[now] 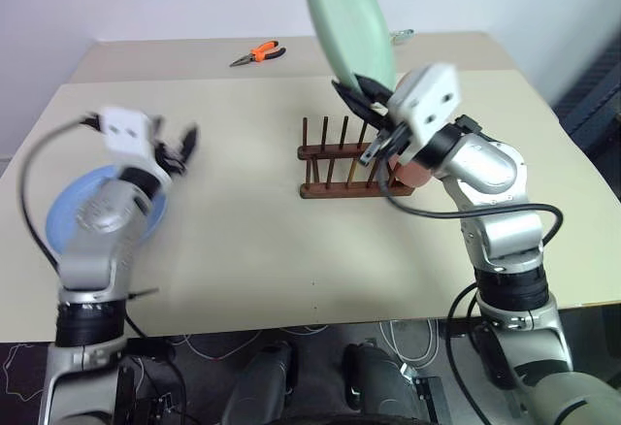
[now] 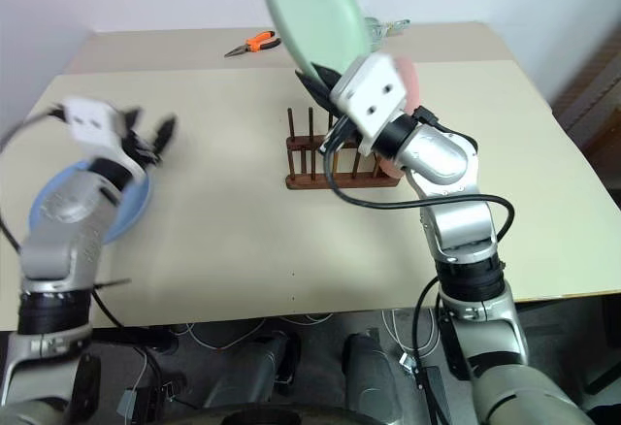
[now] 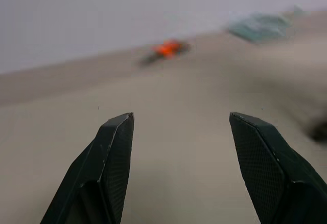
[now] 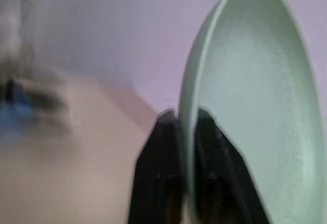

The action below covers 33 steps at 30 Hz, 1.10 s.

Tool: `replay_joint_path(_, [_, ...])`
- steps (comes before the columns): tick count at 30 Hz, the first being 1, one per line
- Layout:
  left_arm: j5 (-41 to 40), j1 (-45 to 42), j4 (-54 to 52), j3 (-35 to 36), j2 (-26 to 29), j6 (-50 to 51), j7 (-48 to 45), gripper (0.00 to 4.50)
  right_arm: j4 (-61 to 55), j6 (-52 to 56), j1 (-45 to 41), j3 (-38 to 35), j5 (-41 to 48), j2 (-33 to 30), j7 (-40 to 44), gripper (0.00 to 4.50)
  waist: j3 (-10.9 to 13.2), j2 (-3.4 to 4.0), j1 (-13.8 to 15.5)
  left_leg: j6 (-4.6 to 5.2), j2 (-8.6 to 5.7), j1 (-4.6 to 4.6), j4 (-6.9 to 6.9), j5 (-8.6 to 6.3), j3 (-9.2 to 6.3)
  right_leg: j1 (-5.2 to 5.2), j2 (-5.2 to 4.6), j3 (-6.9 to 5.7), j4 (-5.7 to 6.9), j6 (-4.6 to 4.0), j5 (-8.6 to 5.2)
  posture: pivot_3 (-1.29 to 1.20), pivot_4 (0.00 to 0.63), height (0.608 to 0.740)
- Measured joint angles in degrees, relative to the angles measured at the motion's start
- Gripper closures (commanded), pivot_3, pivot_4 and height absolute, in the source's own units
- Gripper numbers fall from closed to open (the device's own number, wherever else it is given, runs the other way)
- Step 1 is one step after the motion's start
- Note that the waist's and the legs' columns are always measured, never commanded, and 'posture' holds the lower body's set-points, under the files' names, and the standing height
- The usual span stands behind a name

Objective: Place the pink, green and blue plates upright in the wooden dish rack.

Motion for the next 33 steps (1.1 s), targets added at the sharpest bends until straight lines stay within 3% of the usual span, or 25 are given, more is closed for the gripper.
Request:
replay_joint_path(3, [0.1, 4.1, -2.2, -4.7, -2.1, -2.9, -5.2, 1.48, -3.9, 10.5, 2.9, -4.5, 11.9, 5.5, -6.5, 4.5, 0.0, 0.04, -0.1, 0.0, 0.0, 0.0, -0.04, -0.05, 0.01, -0.03, -0.01, 0.04, 0.01, -0.01, 0.0, 0.0, 0.15, 0.74])
replay_joint_path(7, [0.1, 7.2, -5.6, -8.9, -3.0, -4.2, -10.8, 1.48, -5.0, 17.2, 5.3, -6.9, 19.3, 7.6, -12.8, 4.5, 0.0, 0.12, -0.3, 0.0, 0.01, 0.01, -0.05, -0.05, 0.04, -0.1, 0.0, 0.06, 0.03, -0.03, 0.01, 0.0, 0.15, 0.74])
replay_joint_path(22, [-1.7, 9.4, -10.6, -10.0, -3.8, -1.9, -17.3, 1.48, 0.8, 21.8, 5.7, -11.1, 28.1, 7.0, -19.9, 4.5, 0.0, 0.19, -0.5, 0.15, 0.02, 0.01, -0.06, 0.04, 0.04, -0.09, 0.02, 0.05, 0.03, -0.03, 0.01, 0.0, 0.15, 0.74])
replay_joint_path(25, [-2.0, 9.5, -11.7, -10.4, -3.0, -1.2, -18.5, 1.41, 3.0, 22.7, 5.5, -11.6, 29.1, 6.5, -20.4, 3.43, 0.0, 0.21, -0.5, 0.15, 0.02, 0.01, -0.06, 0.04, 0.05, -0.09, 0.02, 0.05, 0.03, -0.03, 0.01, 0.0, 0.15, 0.74])
replay_joint_path(30, [-1.3, 10.0, -12.1, -11.2, -2.9, -1.2, -19.1, 1.41, 4.0, 22.4, 4.3, -10.3, 27.5, 3.9, -20.0, 0.91, 0.0, 0.22, -0.5, 0.15, 0.02, 0.01, -0.06, 0.04, 0.05, -0.09, 0.02, 0.05, 0.03, -0.03, 0.01, 0.0, 0.15, 0.74])
replay_joint_path(33, [-1.2, 10.0, -12.1, -11.2, -2.9, -1.1, -19.4, 1.41, 4.0, 20.7, 3.6, -8.2, 24.0, 1.8, -19.0, 0.91, 0.0, 0.22, -0.5, 0.15, 0.02, 0.01, -0.06, 0.04, 0.05, -0.09, 0.02, 0.05, 0.02, -0.03, 0.01, 0.0, 0.15, 0.74])
